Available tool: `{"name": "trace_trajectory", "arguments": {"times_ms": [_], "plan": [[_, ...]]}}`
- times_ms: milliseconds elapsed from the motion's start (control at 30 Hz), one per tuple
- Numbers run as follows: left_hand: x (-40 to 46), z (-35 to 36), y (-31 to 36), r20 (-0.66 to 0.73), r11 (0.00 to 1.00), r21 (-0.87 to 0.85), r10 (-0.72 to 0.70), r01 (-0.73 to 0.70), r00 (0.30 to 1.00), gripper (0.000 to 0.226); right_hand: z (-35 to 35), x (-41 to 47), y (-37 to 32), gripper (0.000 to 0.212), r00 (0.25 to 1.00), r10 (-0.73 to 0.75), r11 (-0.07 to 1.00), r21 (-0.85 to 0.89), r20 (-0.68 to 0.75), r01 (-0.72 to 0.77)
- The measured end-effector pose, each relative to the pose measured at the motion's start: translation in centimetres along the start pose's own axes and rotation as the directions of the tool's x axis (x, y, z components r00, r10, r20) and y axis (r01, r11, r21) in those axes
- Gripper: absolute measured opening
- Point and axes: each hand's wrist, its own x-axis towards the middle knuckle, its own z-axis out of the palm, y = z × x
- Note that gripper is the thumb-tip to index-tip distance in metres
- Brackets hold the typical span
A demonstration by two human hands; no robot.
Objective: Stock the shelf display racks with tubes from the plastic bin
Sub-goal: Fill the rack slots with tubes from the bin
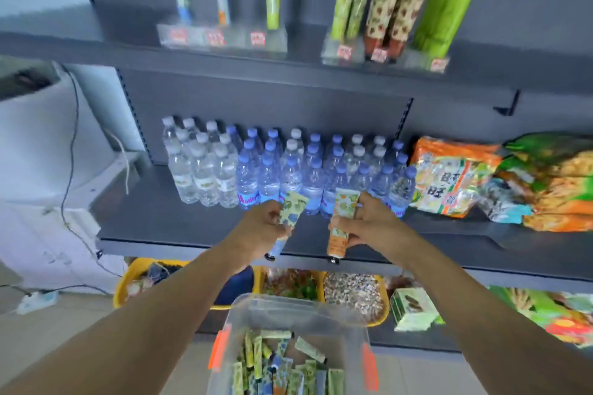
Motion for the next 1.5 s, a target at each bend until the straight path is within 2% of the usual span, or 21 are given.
{"name": "trace_trajectory", "arguments": {"times_ms": [167,267,433,567,667,767,867,1233,1500], "plan": [[-2.0,-3.7,7.6,-0.083,0.976,0.036,0.218,-0.216,0.972,0.029,-0.6,-1.5,-8.6,0.036,0.982,-0.176,0.976,-0.141,-0.071,0.165],[-2.9,-6.4,11.3,-0.085,0.948,0.069,0.317,-0.312,0.945,0.026,-0.7,-2.0,-13.1,0.036,0.96,-0.25,0.947,-0.236,-0.128,0.215],[-3.2,-11.0,15.5,-0.093,0.914,0.132,0.397,-0.384,0.913,0.016,0.1,-2.3,-19.1,0.03,0.917,-0.351,0.92,-0.25,-0.188,0.301],[-2.8,-14.8,17.5,-0.068,0.901,0.201,0.404,-0.384,0.912,0.018,1.5,-2.0,-22.1,0.03,0.884,-0.396,0.898,-0.306,-0.249,0.316],[-2.2,-17.1,18.5,-0.058,0.892,0.205,0.422,-0.403,0.905,0.017,2.3,-1.3,-23.6,0.032,0.873,-0.411,0.897,-0.285,-0.263,0.337],[-1.7,-18.5,18.8,-0.06,0.891,0.214,0.422,-0.401,0.905,0.021,2.9,-0.5,-24.6,0.023,0.866,-0.417,0.903,-0.234,-0.275,0.36],[-1.2,-19.3,19.1,-0.073,0.886,0.216,0.434,-0.411,0.898,0.025,3.3,0.7,-25.5,0.018,0.861,-0.425,0.896,-0.265,-0.281,0.356],[2.2,-23.4,20.3,-0.261,0.894,0.205,0.441,-0.397,0.859,0.015,2.6,8.5,-29.8,0.016,0.808,-0.51,0.822,-0.444,-0.295,0.357],[6.4,-26.9,21.9,-0.333,0.897,0.199,0.44,-0.394,0.834,0.025,3.5,15.0,-32.9,0.022,0.747,-0.589,0.746,-0.563,-0.307,0.357]]}}
